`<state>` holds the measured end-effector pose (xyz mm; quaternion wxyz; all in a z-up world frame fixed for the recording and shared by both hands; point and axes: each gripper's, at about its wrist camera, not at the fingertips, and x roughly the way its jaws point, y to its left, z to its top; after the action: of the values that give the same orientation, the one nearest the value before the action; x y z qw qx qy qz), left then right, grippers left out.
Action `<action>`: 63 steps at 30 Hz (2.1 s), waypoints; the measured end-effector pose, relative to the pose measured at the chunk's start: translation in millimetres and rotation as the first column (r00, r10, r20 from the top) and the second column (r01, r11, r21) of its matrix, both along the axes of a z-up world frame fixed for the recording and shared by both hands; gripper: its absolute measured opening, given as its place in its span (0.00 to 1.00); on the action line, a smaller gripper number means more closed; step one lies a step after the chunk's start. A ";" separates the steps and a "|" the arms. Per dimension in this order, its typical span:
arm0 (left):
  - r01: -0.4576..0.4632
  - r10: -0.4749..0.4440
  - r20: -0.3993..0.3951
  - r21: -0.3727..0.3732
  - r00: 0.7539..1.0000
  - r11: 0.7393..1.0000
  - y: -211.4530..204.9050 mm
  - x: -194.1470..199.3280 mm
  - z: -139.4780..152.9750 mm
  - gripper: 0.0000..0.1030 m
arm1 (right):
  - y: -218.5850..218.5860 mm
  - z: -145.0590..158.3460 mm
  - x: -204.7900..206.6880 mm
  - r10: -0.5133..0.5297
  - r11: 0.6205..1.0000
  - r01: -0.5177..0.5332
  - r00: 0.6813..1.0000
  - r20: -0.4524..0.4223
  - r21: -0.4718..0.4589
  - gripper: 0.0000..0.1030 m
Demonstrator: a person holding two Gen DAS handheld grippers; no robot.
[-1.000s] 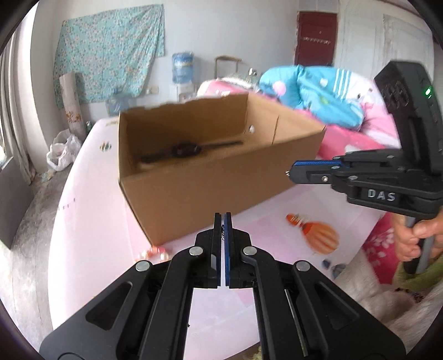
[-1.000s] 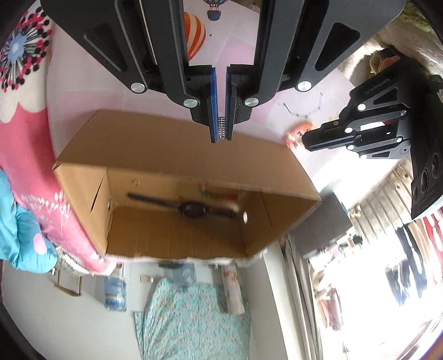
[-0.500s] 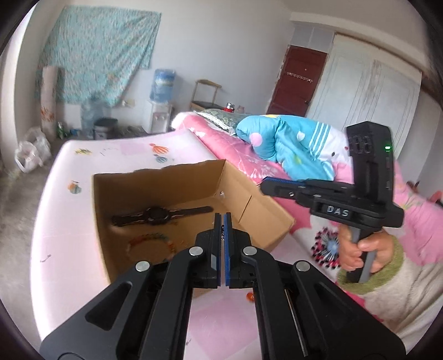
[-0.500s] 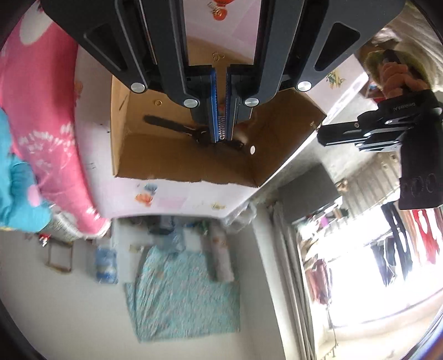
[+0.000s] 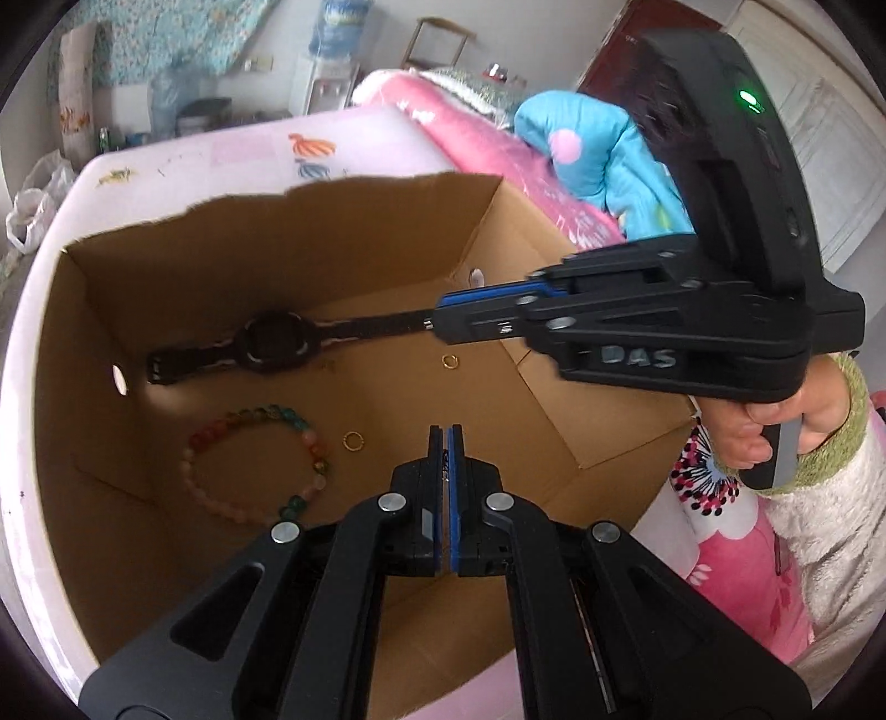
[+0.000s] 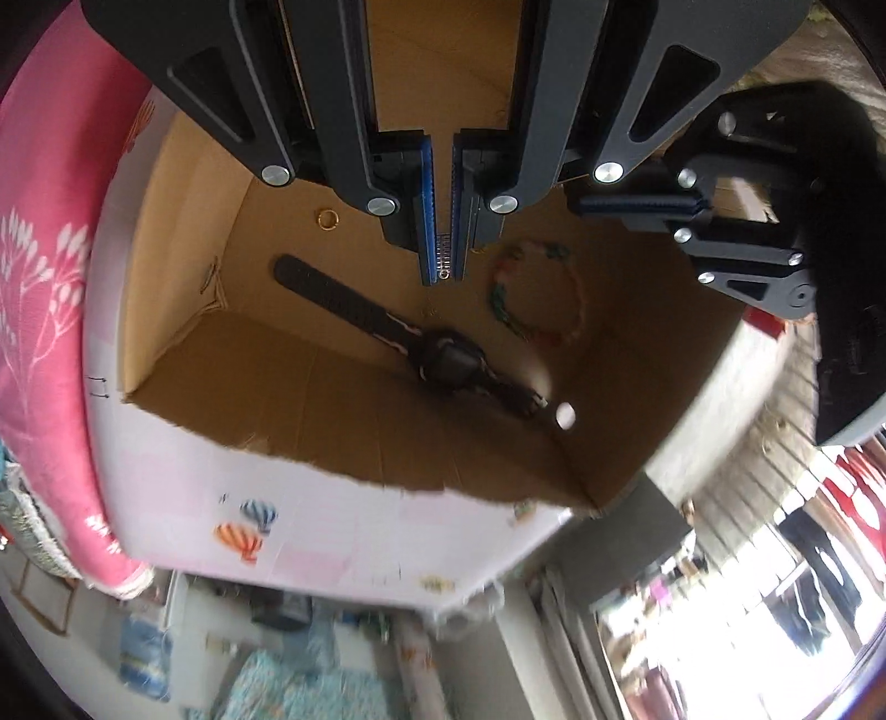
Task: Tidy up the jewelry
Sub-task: 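Carry the spring charm with the right gripper over the box, then open the right gripper to drop the spring charm into the box, then move the right gripper to the gold charm chain on the balloon print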
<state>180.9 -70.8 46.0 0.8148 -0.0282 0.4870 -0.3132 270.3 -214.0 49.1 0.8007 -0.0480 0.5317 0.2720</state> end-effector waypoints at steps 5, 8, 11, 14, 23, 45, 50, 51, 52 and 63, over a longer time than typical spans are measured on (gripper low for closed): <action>0.005 -0.005 -0.018 -0.007 1.000 1.000 -9.2 2.4 -0.8 0.01 | 8.4 -11.2 13.9 0.004 0.998 -0.007 0.999 -0.047 -0.063 0.05; -0.002 0.002 -0.028 -0.021 1.000 1.000 -11.9 4.9 -2.8 0.01 | 7.0 -13.3 19.6 -0.004 0.997 0.000 0.999 -0.046 -0.076 0.05; -0.009 0.008 -0.047 -0.028 0.999 1.000 -16.0 9.5 -6.1 0.05 | 5.6 -12.5 23.1 -0.014 0.997 0.011 0.999 -0.032 -0.082 0.05; -0.012 0.010 -0.046 -0.029 0.999 1.000 -16.1 10.4 -8.0 0.06 | 3.1 -9.4 25.4 -0.018 0.997 0.016 1.000 -0.026 -0.078 0.05; -0.035 0.037 0.035 -0.065 0.999 0.997 -2.9 1.7 12.0 0.13 | -7.2 9.5 25.2 -0.045 0.999 0.045 0.999 0.019 -0.018 0.06; -0.171 0.155 0.255 0.039 0.954 0.985 132.5 -141.7 38.4 0.87 | -93.7 59.7 -209.1 -0.363 0.907 0.261 0.882 0.300 0.331 0.73; -0.191 0.174 0.146 0.108 0.974 0.976 117.7 -153.1 -6.1 0.87 | -75.0 -8.7 -223.1 -0.342 0.914 0.316 0.938 0.062 0.255 0.74; -0.189 0.174 0.128 0.117 0.976 0.975 114.0 -154.0 -14.2 0.87 | -68.8 -18.5 -223.6 -0.352 0.921 0.336 0.935 0.051 0.196 0.74; -0.195 0.181 0.107 0.149 0.978 0.969 106.5 -154.2 -23.9 0.87 | -64.3 -28.4 -223.9 -0.365 0.923 0.356 0.930 0.040 0.143 0.74; -0.208 0.180 0.111 0.357 0.977 0.911 55.9 -149.9 -69.3 0.87 | -29.6 -84.0 -228.2 -0.396 0.903 0.400 0.916 0.054 -0.156 0.78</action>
<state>31.0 -14.9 -23.3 0.8505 0.0880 0.5007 -0.1351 42.1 -243.6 -34.9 0.8382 -0.0068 0.5422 0.0578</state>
